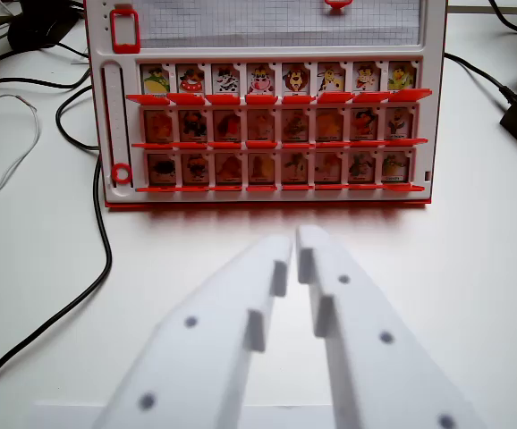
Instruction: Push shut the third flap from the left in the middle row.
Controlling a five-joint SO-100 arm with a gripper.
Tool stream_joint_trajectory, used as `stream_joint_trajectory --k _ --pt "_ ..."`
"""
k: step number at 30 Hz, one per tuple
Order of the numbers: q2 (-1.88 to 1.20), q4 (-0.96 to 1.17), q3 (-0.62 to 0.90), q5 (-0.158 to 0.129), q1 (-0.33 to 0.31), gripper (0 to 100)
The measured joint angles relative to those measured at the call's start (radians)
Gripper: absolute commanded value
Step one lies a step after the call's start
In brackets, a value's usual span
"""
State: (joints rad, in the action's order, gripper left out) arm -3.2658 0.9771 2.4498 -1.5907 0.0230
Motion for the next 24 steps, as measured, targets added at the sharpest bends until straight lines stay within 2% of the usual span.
stream_joint_trajectory --k 16,24 --pt "0.003 -0.014 0.0 0.0 0.0 0" --pt "0.239 -0.129 -0.031 -0.002 -0.006 0"
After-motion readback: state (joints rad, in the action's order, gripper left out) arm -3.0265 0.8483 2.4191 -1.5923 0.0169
